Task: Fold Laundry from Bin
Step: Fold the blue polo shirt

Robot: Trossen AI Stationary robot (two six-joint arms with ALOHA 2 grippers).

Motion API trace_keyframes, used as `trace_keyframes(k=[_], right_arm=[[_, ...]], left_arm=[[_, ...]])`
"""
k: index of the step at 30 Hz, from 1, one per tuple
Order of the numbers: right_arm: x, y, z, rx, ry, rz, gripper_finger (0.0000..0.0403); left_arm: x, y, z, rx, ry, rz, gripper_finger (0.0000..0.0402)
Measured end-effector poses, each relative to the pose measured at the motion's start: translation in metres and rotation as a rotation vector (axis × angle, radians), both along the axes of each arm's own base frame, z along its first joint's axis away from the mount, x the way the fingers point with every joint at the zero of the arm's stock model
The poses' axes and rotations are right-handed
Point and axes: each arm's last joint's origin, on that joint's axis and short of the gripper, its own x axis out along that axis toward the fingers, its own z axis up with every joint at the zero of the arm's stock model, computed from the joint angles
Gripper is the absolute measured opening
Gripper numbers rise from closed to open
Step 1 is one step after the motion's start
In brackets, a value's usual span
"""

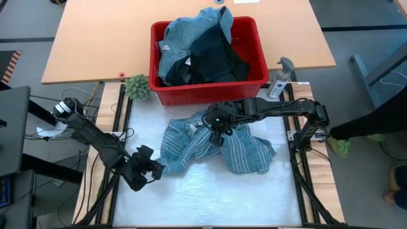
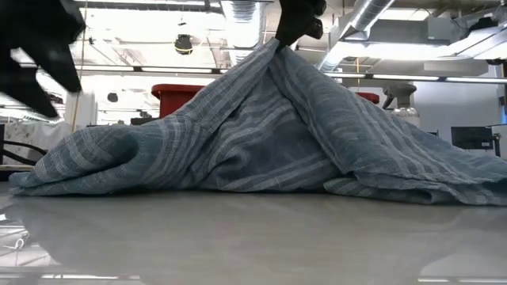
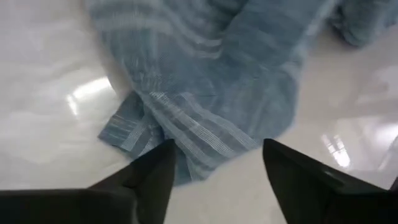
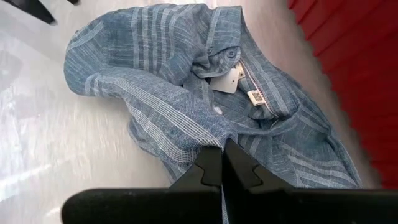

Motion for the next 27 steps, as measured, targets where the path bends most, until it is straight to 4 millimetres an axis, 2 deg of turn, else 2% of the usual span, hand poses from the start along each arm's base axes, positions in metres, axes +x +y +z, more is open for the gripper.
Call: trace_keyframes(k=[6, 11, 14, 16, 19, 24, 27], right_arm=[[0.000, 0.000, 0.000, 0.000, 0.000, 0.000, 0.0020], [0.000, 0.000, 0.000, 0.000, -0.001, 0.001, 0.0020], [0.000, 0.000, 0.000, -0.001, -0.001, 0.001, 0.0020], [0.000, 0.000, 0.000, -0.001, -0.002, 0.002, 0.0020], [0.000, 0.000, 0.000, -0.001, -0.002, 0.002, 0.0020], [0.000, 0.000, 0.000, -0.001, 0.000, 0.002, 0.0020], [0.000, 0.000, 0.000, -0.001, 0.001, 0.002, 0.0020]], left_arm=[[0.002, 0.017, -0.029, -0.036, -0.031, 0.093, 0.0275], [0.008, 0.031, -0.037, -0.027, -0.047, 0.129, 0.0277], [0.016, 0.037, -0.038, -0.032, -0.088, 0.092, 0.0266], [0.023, 0.040, -0.040, -0.037, -0.104, 0.078, 0.0243], [0.026, 0.044, -0.050, -0.047, -0.038, 0.091, 0.0183], [0.034, 0.043, -0.070, -0.115, 0.038, 0.118, 0.0035], [0.041, 0.038, -0.068, -0.174, -0.019, 0.103, 0.0009]])
